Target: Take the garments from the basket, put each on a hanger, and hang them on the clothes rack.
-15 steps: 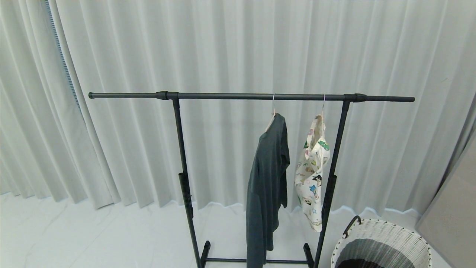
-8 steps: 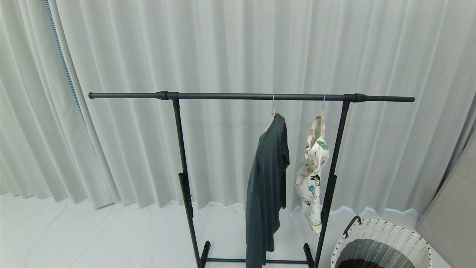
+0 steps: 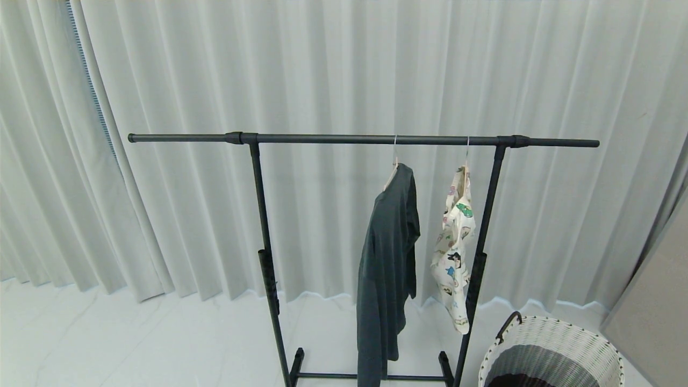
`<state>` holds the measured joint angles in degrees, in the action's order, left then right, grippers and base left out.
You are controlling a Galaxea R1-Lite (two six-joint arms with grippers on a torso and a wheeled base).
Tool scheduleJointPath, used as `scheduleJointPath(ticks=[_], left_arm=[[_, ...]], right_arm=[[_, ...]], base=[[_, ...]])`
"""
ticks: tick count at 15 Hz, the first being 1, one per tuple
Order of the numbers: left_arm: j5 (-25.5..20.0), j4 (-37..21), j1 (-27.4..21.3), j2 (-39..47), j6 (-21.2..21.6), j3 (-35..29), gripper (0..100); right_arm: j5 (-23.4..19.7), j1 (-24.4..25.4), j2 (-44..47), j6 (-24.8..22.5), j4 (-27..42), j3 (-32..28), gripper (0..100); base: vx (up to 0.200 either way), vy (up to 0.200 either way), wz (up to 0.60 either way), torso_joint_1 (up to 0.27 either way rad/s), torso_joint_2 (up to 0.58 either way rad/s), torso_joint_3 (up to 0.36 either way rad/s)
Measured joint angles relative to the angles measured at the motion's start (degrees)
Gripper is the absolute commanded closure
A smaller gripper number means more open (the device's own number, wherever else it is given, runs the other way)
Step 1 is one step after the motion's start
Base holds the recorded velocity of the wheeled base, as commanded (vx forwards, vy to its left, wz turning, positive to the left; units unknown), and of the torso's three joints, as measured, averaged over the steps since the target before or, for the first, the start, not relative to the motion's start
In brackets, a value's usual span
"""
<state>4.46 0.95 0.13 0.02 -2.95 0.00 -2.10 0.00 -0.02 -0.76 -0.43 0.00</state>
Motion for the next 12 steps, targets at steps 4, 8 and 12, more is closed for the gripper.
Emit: scheduleJointPath(ticks=[4,8,12], left_arm=[[0.0,0.0,0.0,0.0,0.0,0.0,0],[0.0,0.0,0.0,0.0,0.0,0.0,0],[0.0,0.0,0.0,0.0,0.0,0.0,0]], right_arm=[[0.0,0.0,0.0,0.0,0.0,0.0,0],[0.0,0.0,0.0,0.0,0.0,0.0,0],[0.0,0.0,0.0,0.0,0.0,0.0,0]], base=[[0.000,0.000,0.00,0.000,0.00,0.000],[0.000,0.000,0.00,0.000,0.00,0.000],[0.000,0.000,0.00,0.000,0.00,0.000]])
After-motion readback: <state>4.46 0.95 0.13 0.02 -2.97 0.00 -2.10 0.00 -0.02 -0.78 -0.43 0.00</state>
